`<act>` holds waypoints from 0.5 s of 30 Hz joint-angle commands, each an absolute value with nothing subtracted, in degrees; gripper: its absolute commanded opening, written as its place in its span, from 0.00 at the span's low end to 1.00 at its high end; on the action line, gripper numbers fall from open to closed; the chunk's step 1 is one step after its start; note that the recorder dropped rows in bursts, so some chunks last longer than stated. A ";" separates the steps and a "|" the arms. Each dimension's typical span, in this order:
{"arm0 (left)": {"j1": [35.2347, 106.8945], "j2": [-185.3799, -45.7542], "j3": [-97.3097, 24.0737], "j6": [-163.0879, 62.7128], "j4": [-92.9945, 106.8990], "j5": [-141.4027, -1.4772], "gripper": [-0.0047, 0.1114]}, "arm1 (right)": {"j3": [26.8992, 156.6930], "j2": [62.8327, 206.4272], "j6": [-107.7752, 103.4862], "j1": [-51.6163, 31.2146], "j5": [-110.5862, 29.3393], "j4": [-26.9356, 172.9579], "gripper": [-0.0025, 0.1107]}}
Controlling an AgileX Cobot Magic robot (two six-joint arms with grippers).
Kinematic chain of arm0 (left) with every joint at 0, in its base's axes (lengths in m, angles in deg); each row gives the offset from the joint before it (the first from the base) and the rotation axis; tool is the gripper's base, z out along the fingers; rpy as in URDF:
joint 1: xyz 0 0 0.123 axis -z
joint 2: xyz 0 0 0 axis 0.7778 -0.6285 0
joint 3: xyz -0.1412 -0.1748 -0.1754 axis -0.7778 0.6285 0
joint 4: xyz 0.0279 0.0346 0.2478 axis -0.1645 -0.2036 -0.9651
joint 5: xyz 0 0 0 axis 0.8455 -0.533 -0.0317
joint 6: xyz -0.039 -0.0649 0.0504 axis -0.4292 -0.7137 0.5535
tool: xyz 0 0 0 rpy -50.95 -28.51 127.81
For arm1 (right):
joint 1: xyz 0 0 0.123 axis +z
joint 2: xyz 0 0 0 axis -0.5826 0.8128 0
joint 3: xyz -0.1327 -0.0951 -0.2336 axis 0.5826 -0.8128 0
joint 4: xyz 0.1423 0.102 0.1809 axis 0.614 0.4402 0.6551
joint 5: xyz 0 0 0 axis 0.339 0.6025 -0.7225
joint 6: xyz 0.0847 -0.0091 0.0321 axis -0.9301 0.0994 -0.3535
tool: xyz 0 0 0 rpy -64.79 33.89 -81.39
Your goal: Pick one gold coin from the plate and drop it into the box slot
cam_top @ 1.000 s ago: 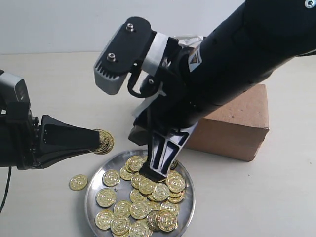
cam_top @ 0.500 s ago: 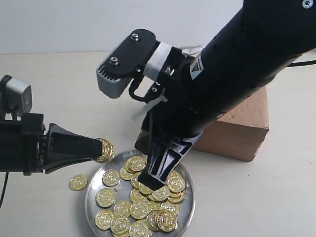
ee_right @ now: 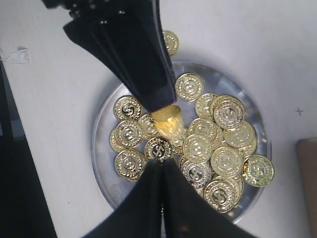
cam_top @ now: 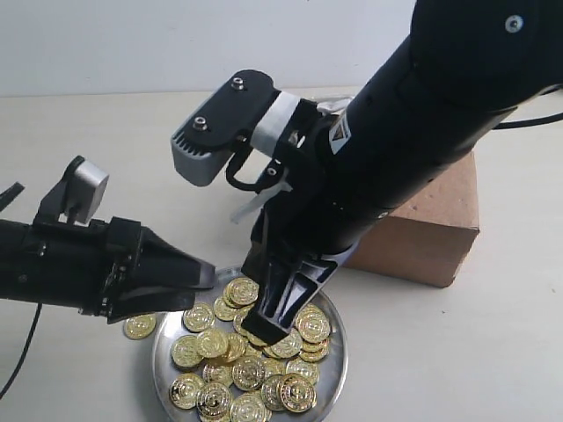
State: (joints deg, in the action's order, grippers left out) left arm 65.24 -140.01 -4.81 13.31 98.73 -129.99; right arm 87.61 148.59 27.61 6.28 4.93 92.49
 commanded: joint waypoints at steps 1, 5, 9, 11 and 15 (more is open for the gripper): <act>63.68 -140.21 -7.20 10.76 96.54 -137.07 0.81 | 87.82 148.66 27.40 6.33 6.04 92.67 0.02; 63.56 -140.08 -7.39 5.27 89.51 -139.85 0.81 | 87.82 148.66 26.42 6.33 6.68 92.67 0.02; 63.56 -135.02 -5.13 7.17 89.12 -139.46 0.35 | 86.77 148.77 21.86 6.33 5.92 92.02 0.02; 63.56 -128.63 -4.91 10.25 90.56 -139.46 0.05 | 83.99 148.77 19.57 6.33 0.17 91.72 0.02; 63.56 -110.84 -5.56 9.86 89.78 -132.69 0.04 | 72.30 145.59 19.68 6.33 -27.96 90.60 0.02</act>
State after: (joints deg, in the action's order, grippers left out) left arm 63.67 -118.09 -5.09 9.30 90.30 -136.02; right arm 77.13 147.50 19.95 6.28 -14.22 91.39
